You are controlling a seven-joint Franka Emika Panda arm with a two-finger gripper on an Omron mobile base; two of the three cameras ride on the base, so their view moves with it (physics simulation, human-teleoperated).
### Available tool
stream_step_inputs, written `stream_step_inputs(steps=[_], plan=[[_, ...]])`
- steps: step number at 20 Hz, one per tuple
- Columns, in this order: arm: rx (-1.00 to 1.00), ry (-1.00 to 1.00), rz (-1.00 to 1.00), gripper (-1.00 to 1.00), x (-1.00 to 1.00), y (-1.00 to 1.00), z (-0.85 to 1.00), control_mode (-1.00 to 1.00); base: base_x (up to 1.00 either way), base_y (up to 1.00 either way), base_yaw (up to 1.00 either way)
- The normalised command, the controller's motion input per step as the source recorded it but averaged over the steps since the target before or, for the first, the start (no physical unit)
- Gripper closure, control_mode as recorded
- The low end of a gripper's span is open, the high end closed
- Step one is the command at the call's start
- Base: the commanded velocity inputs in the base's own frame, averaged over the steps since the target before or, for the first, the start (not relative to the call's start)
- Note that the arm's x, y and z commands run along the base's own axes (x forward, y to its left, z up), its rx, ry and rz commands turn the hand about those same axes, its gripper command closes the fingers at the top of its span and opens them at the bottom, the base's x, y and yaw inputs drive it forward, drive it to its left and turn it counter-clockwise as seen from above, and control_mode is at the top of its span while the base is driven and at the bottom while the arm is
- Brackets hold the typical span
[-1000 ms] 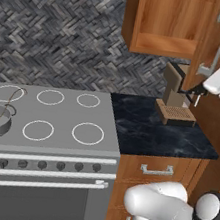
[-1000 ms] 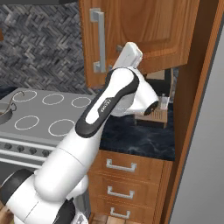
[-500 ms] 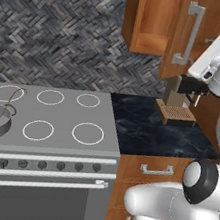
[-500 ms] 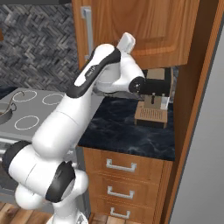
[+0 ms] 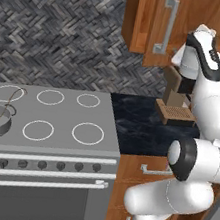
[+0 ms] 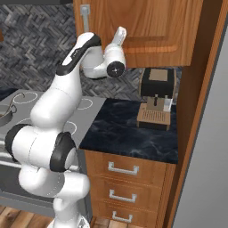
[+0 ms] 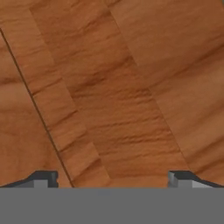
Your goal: Open the cabinet and move the ladle to the pot. Then close the cabinet.
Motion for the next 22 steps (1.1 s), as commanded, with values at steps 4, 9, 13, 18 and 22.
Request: stream_step_inputs(steps=[4, 9, 13, 18, 22], plan=[[0.0, 0.07, -0.2, -1.0, 0.77, 0.17, 0.0, -1.0, 0.0, 0.0, 0.0], [0.0, 0.12, -0.16, -1.0, 0.77, 0.07, 0.0, -1.0, 0.0, 0.0, 0.0], [0.0, 0.15, -0.14, -1.0, 0.72, 0.0, 0.03, -1.0, 0.0, 0.0, 0.0], [0.0, 0.23, -0.13, -1.0, 0.68, 0.0, 0.3, -1.0, 0.0, 0.0, 0.0], [0.0, 0.3, -0.11, -1.0, 0.72, 0.0, 0.44, -1.0, 0.0, 0.0, 0.0]])
